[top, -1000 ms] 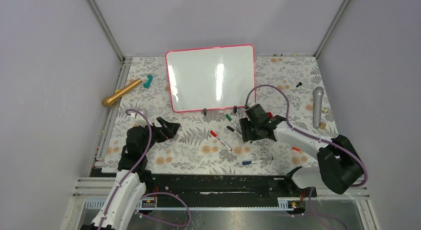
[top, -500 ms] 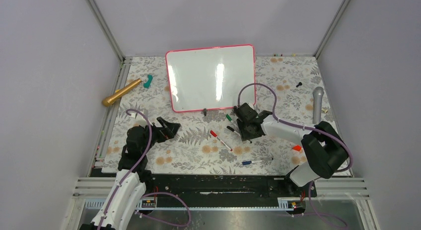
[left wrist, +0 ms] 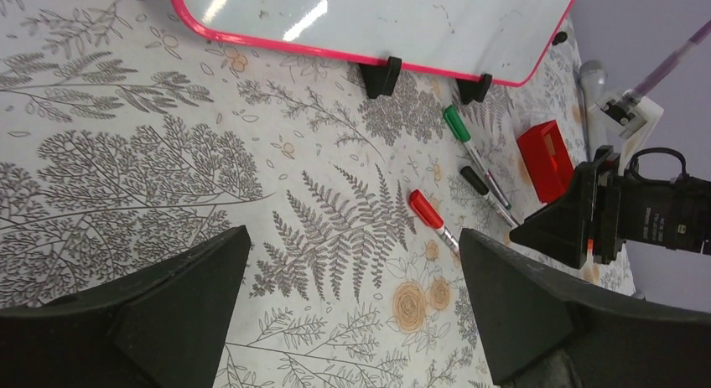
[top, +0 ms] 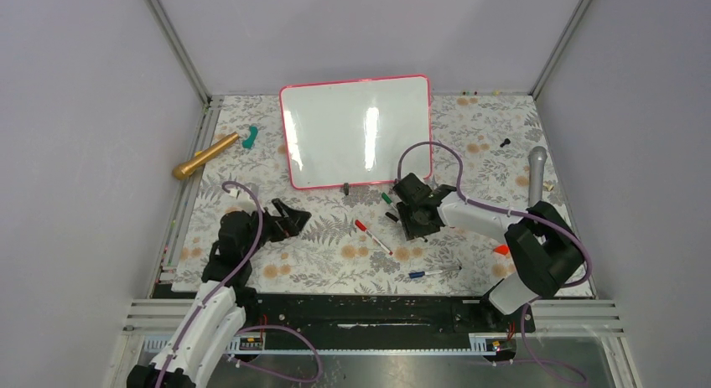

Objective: Write a sentence on the whiteboard
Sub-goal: Pick up the whiteboard marker from the center of the board, then pass from the right arm to the left

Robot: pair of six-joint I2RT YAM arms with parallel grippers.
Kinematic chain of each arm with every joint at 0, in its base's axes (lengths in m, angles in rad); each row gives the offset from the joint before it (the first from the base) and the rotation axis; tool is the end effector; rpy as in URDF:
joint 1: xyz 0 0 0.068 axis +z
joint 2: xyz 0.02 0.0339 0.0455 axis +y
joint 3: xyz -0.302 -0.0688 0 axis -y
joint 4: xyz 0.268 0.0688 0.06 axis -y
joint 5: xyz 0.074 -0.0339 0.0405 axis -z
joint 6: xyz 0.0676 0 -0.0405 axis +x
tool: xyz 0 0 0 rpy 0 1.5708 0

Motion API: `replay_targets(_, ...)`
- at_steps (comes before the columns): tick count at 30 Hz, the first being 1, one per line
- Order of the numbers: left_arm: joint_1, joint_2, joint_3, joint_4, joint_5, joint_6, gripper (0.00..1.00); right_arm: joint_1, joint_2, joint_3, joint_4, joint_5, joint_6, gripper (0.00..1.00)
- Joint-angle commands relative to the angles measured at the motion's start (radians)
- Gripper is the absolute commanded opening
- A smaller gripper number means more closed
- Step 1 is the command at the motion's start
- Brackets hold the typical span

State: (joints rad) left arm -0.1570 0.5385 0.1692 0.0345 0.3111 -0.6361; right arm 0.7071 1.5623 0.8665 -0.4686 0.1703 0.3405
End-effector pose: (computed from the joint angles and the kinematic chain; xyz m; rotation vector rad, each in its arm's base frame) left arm 0.1578 -0.0459 0.1821 -0.2534 1.9610 -0.8238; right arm 0.2486 0.1973 0.1606 -0.4463 2.6684 0.0788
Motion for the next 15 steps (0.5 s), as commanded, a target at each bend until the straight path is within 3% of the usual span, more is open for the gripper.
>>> replay_targets(1, -0.036, 0.007, 0.016, 0.073, 0.018, 0.007, 0.98, 0.011, 0.047, 0.052, -0.06, 0.005, 0.019, 0.48)
replay_targets(5, -0.073, 0.028, 0.008, 0.099, 0.013, -0.042, 0.98, 0.023, 0.058, 0.069, -0.076, 0.026, 0.041, 0.24)
replay_targets(9, -0.14, 0.052, 0.007, 0.129, 0.0, -0.109, 0.98, 0.026, -0.011, 0.042, -0.053, -0.006, 0.036, 0.09)
replay_targets(15, -0.263, 0.116, 0.104, 0.079, -0.031, -0.142, 0.97, 0.028, -0.228, -0.026, -0.008, -0.051, -0.009, 0.05)
